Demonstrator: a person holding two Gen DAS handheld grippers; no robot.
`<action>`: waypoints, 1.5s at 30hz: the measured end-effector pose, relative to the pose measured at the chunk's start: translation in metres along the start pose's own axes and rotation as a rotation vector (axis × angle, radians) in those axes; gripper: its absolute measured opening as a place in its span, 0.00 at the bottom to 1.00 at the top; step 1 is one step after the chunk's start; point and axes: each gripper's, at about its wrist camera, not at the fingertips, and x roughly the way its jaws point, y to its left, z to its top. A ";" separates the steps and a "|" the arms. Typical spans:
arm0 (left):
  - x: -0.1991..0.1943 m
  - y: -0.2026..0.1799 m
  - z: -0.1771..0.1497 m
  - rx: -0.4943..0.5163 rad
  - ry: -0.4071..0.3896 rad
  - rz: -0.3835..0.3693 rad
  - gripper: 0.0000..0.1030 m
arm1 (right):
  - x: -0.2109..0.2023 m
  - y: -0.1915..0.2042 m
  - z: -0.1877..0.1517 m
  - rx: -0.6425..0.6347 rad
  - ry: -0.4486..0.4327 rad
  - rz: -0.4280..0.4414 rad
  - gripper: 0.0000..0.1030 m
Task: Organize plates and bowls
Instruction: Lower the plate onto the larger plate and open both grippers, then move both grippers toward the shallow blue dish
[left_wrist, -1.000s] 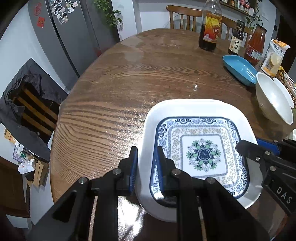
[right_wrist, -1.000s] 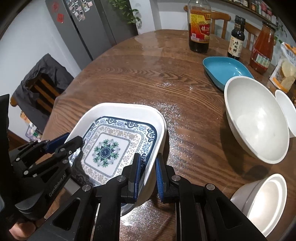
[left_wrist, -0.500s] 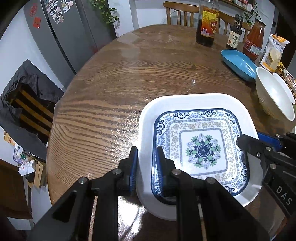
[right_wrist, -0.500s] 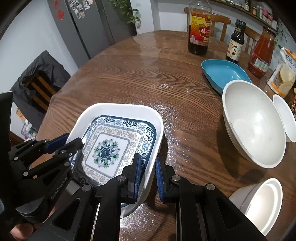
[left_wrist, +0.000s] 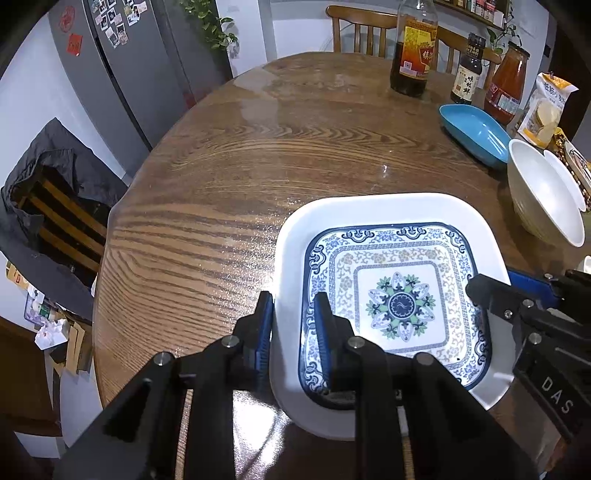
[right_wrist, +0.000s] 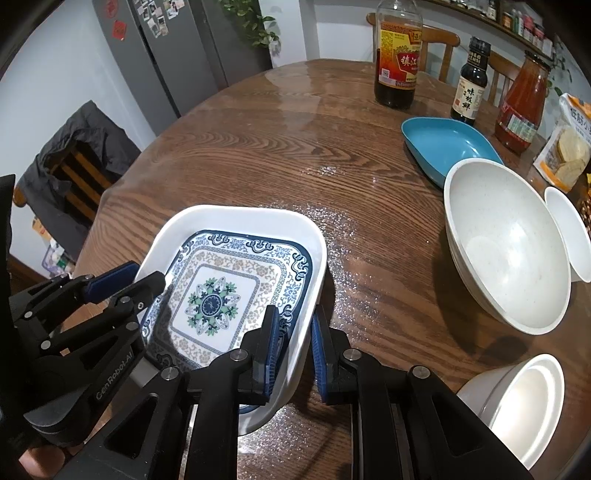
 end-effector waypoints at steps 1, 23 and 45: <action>-0.001 0.000 0.000 0.000 -0.003 -0.002 0.28 | 0.000 0.000 0.000 0.001 0.002 0.005 0.29; -0.049 -0.003 0.017 -0.029 -0.151 -0.018 0.82 | -0.080 -0.013 0.016 -0.001 -0.202 0.011 0.43; -0.063 -0.048 0.043 0.091 -0.185 -0.093 0.96 | -0.116 -0.094 0.022 0.127 -0.224 -0.074 0.63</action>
